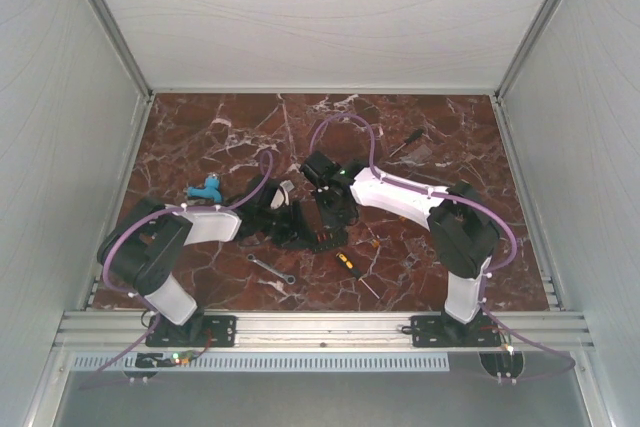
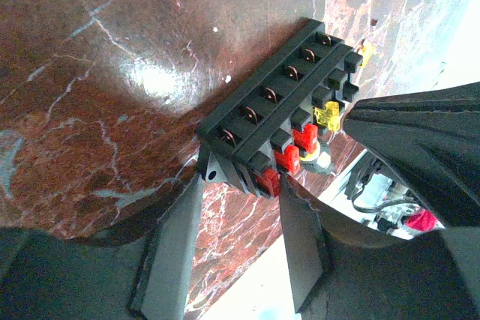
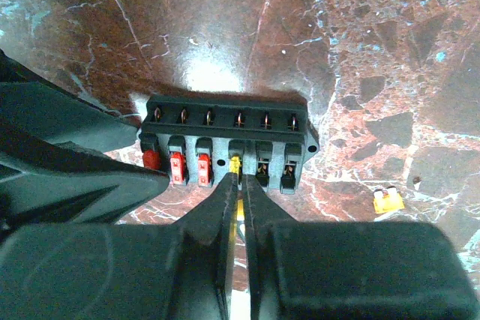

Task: Snap on the fuse box
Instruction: Adjust the fuse in the fuse box base, then pick up the fuse from the center of the board.

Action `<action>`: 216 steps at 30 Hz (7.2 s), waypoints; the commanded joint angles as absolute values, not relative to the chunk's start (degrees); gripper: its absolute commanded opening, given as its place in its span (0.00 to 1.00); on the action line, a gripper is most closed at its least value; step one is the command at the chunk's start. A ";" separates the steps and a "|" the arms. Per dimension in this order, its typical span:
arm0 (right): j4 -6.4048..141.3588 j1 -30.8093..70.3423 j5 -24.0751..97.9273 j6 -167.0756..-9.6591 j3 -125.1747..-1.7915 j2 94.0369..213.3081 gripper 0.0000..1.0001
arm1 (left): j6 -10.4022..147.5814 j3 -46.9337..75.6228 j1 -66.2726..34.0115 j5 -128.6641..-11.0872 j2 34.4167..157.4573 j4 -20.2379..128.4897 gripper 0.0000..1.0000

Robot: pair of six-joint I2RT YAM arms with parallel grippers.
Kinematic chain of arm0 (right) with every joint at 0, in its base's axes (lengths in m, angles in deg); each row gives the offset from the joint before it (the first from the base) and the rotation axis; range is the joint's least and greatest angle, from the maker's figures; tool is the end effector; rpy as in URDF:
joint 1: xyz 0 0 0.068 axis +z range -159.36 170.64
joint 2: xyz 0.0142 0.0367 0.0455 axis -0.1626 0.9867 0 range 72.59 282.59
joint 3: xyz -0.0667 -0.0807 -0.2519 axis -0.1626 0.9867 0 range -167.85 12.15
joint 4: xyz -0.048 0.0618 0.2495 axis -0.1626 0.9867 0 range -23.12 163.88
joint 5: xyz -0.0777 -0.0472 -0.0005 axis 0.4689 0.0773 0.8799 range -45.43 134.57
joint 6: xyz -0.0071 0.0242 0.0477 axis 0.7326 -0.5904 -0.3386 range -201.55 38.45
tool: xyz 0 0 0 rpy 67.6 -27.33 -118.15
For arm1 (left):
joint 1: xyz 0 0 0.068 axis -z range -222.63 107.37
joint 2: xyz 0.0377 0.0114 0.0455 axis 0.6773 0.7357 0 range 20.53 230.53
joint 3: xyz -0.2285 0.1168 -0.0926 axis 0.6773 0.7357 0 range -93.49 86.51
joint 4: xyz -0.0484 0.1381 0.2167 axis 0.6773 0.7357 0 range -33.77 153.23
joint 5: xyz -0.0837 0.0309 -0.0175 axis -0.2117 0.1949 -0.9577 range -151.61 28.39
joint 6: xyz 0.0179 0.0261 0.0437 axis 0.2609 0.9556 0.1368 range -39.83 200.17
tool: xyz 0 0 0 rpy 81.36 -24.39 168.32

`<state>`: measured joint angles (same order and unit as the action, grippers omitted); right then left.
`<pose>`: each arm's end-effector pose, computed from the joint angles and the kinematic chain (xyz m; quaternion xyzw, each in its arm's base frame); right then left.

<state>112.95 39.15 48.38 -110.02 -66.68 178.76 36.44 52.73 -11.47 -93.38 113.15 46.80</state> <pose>0.2469 0.2755 0.2029 -0.1673 0.9747 0.0639 0.1334 0.2282 -0.1599 0.1194 -0.0044 0.9071 -0.4067 0.1088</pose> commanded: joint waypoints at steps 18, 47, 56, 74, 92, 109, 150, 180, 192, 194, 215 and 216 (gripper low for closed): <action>118.28 40.21 49.21 -110.74 -71.06 182.76 0.03 | 36.58 53.09 -11.52 -92.99 113.08 47.62 0.46; 121.65 42.04 51.94 -109.73 -67.74 193.68 0.00 | 36.49 53.10 -11.52 -93.20 113.46 47.35 0.45; 121.38 42.00 55.00 -109.72 -63.76 195.50 0.00 | 36.52 53.11 -11.52 -93.12 113.53 47.44 0.45; 112.13 41.94 48.93 -105.83 -66.90 181.00 0.06 | 36.32 52.99 -11.56 -92.73 113.03 47.13 0.46; 103.54 32.48 47.16 -104.25 -49.04 160.77 0.39 | 39.74 52.79 -11.87 -86.21 103.41 48.55 0.57; 93.60 37.19 43.88 -102.19 -50.07 172.68 0.33 | 41.07 56.35 -15.28 -81.00 97.10 51.05 0.78; 97.48 28.17 48.75 -97.86 -36.85 161.22 0.56 | 36.29 56.96 -22.15 -80.20 91.31 58.67 0.99; 99.96 31.68 47.74 -97.56 -38.58 164.83 0.36 | 37.13 60.53 -22.15 -89.79 89.92 49.99 0.89; 98.13 31.67 51.07 -96.26 -38.58 165.70 0.37 | 36.44 61.29 -22.15 -90.87 90.08 48.29 0.87; 97.92 31.52 50.58 -95.82 -38.59 165.90 0.37 | 36.42 61.33 -22.15 -91.01 90.14 48.15 0.87; 96.19 30.68 50.43 -94.95 -38.16 166.60 0.30 | 35.87 61.62 -22.13 -92.37 90.64 46.50 0.84; 96.03 30.64 50.32 -94.80 -38.22 166.81 0.30 | 35.80 61.64 -22.15 -92.47 90.72 46.41 0.84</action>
